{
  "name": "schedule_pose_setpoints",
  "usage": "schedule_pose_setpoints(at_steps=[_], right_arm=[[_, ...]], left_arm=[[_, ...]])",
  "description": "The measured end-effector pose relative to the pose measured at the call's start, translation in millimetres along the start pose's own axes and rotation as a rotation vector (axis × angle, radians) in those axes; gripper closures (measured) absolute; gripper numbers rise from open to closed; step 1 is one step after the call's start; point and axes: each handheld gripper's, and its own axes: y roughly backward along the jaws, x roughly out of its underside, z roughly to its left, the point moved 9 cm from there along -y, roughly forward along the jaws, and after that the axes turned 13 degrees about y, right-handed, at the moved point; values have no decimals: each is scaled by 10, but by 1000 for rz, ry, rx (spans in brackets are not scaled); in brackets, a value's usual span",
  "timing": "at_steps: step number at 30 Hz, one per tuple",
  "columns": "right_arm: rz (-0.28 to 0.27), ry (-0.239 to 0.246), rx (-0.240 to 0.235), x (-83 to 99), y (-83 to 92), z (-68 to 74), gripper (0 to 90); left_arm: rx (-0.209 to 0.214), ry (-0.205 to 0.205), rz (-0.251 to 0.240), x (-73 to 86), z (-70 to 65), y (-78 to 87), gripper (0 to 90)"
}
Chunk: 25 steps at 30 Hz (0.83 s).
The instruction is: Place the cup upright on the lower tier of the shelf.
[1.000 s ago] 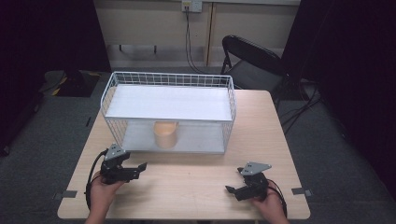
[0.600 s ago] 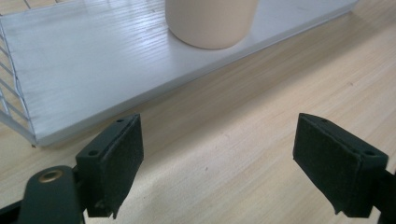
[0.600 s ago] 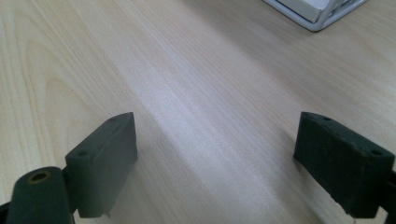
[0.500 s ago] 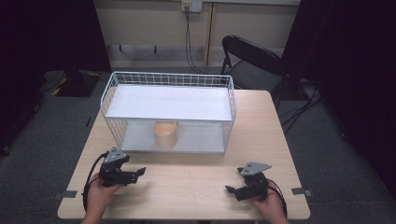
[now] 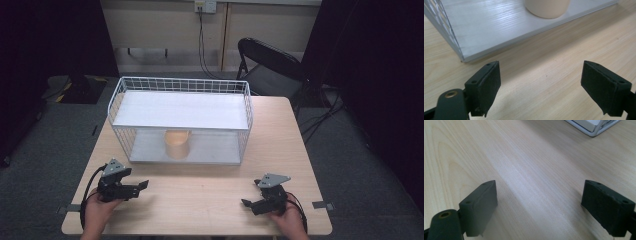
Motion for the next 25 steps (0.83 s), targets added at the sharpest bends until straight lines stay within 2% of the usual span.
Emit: schedule_pose_setpoints(at_steps=[5,7,9,14,17,22,23,25], right_arm=[[0,0,0,0,0,0,123],[0,0,0,0,0,0,123],[0,0,0,0,0,0,123],[0,0,0,0,0,0,123],[0,0,0,0,0,0,123],[0,0,0,0,0,0,123],[0,0,0,0,0,0,123],[0,0,0,0,0,0,124]], left_arm=[[-11,-8,-5,34,50,20,160],[-12,4,-5,52,70,25,160],[-30,-8,2,89,115,35,159],[-45,-4,13,156,174,40,160],[-52,-17,21,178,189,31,161],[-56,-23,32,182,166,14,162],[-63,-40,40,178,135,-5,163],[-59,-45,40,165,100,-21,164]])
